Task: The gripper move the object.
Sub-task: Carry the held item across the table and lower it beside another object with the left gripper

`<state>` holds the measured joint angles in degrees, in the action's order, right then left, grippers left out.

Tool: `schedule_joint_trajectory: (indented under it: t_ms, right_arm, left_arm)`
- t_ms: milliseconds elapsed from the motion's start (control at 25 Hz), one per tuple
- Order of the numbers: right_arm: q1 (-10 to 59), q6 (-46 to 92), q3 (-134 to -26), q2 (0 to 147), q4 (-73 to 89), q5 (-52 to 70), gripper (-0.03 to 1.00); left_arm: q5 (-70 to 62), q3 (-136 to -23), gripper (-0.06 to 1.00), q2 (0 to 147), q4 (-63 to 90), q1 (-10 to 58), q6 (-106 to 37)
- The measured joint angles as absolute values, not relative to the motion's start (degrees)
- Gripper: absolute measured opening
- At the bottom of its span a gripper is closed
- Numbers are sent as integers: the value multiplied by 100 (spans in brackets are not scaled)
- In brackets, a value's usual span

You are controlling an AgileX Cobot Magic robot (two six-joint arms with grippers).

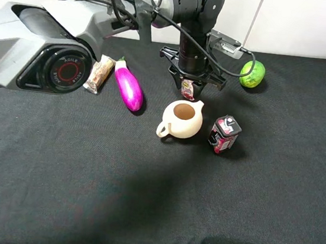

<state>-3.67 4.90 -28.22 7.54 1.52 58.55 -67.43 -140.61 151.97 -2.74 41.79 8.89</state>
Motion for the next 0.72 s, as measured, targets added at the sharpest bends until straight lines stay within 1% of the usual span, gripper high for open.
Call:
schedule_joint_trajectory:
  t_ms: [720]
  right_arm:
    - [-367, 490, -2822, 754, 152, 5855, 69]
  left_arm:
    - [-6743, -14061, 51, 15197, -276, 4179, 945]
